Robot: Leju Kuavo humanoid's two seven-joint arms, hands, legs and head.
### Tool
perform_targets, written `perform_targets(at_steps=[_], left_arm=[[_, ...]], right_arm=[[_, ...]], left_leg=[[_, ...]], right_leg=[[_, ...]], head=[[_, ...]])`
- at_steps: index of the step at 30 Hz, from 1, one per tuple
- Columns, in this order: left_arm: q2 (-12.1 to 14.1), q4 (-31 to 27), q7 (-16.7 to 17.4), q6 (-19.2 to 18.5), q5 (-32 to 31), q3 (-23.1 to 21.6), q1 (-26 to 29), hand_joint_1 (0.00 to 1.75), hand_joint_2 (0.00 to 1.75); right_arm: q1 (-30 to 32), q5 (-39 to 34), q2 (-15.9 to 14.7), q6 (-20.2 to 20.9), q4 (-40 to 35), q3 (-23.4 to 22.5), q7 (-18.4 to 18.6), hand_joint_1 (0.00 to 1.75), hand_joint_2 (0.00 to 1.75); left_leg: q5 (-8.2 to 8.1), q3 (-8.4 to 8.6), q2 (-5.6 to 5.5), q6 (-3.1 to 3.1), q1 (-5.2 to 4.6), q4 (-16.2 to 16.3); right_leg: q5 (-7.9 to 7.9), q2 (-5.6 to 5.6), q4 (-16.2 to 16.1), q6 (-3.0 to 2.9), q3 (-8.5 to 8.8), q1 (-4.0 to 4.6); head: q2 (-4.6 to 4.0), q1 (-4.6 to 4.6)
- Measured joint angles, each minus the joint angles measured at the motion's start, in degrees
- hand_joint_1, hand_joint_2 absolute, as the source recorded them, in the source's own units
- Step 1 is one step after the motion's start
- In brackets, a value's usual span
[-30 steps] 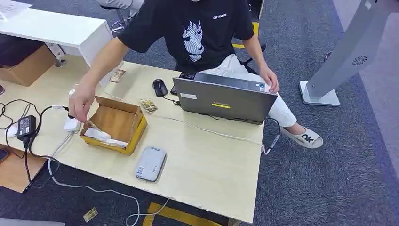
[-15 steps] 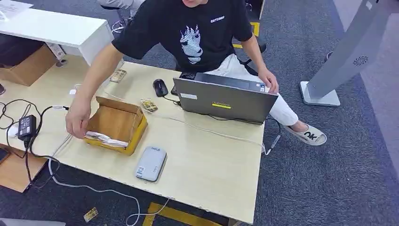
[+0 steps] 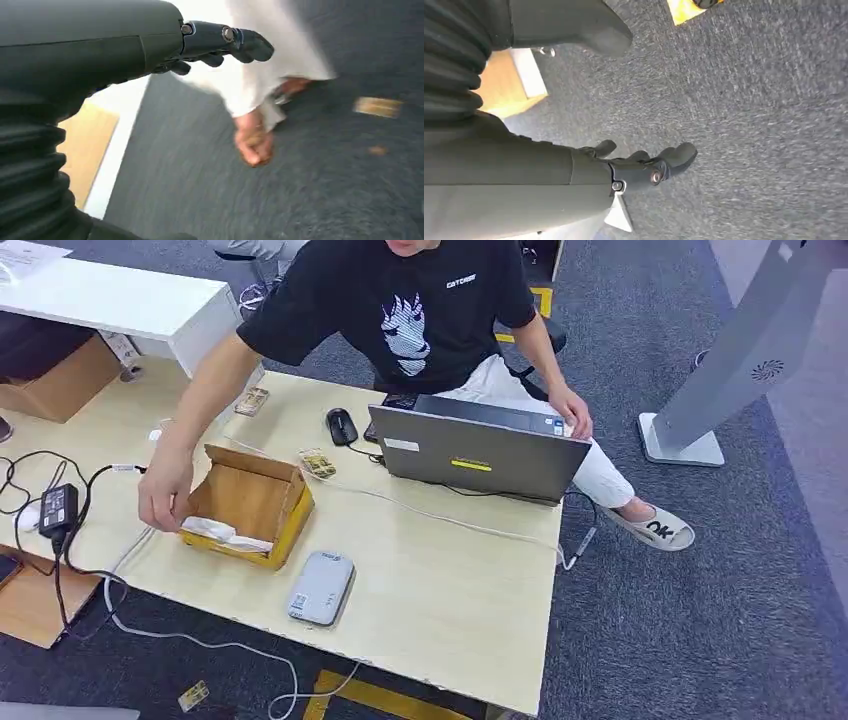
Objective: Pass the card to the sensor for recognition and then transmit it.
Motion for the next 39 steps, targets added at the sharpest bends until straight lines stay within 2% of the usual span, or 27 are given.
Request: perform_targets(at_steps=[4, 12, 15, 19, 22, 26, 30, 39], left_arm=[[0.07, 3.62, 0.96, 0.39, -0.77, -1.36, -0.83, 0.0, 1.75], [0.61, 7.94, 2.19, 1.99, -0.9, -9.01, -0.92, 0.0, 1.75], [0.61, 8.29, 2.65, 1.51, -0.92, -16.65, -0.36, 0.0, 1.75], [0.61, 9.97, 2.54, -1.09, -0.92, -30.39, -0.26, 0.0, 1.75], [0.42, 11.72, 2.43, -1.2, -0.92, -35.19, -0.2, 0.0, 1.75], [0.42, 12.01, 3.52, -2.78, -0.68, -34.83, 0.22, 0.0, 1.75], [0.31, 10.52, 3.91, -5.03, -0.83, -29.02, 1.42, 0.0, 1.75], [-0.09, 9.34, 4.35, -5.01, -0.7, -25.53, 2.34, 0.0, 1.75]], right_arm=[[-0.21, 1.16, 0.0, -0.17, 1.69, 0.0, 0.11, 0.0, 1.75], [-0.51, 2.03, 0.0, -0.33, 4.4, 0.0, -0.61, 0.0, 1.75], [-0.58, 5.08, 0.0, 0.66, 5.12, 0.0, -2.01, 0.0, 1.75], [-0.9, 12.51, 0.0, 3.49, 6.97, -0.17, -6.2, 0.0, 1.75], [-1.09, 15.41, 0.0, 4.33, 8.64, -0.83, -8.37, 0.0, 1.75], [-1.29, 16.15, 0.0, 4.13, 10.69, -2.06, -9.86, 0.0, 1.75], [-1.33, 14.14, 0.0, 4.09, 11.74, -2.78, -9.99, 0.0, 1.75], [-1.57, 13.11, 0.0, 4.09, 12.68, -3.17, -9.92, 0.0, 1.75]], left_leg=[[-0.01, 0.0, 0.03, 0.01, 0.0, 0.01], [-0.01, 0.01, 0.01, 0.02, -0.01, 0.01], [-0.01, 0.0, -0.02, 0.02, -0.01, 0.01], [-0.01, -0.02, -0.04, 0.02, -0.02, 0.01], [-0.03, -0.02, -0.04, 0.04, -0.02, 0.01], [-0.03, -0.04, -0.06, 0.05, -0.02, 0.01], [-0.04, 0.01, -0.06, 0.03, 0.0, 0.0], [-0.06, -0.03, -0.18, 0.03, -0.01, 0.0]], right_leg=[[0.01, 0.02, -0.01, 0.01, 0.05, 0.0], [0.01, 0.01, 0.0, 0.01, 0.07, 0.0], [0.01, -0.01, 0.0, 0.01, 0.07, -0.01], [0.01, -0.04, 0.0, 0.01, 0.13, -0.01], [0.01, -0.03, -0.01, 0.01, 0.14, 0.0], [0.0, -0.06, 0.0, 0.01, 0.16, 0.01], [-0.1, -0.08, 0.02, 0.01, 0.16, 0.02], [-0.1, -0.2, 0.01, 0.03, 0.22, 0.0]], head=[[0.0, 0.02], [0.0, 0.0], [0.0, 0.0], [0.0, 0.0], [0.0, 0.0], [0.0, 0.0], [0.0, 0.0], [0.0, 0.0]])
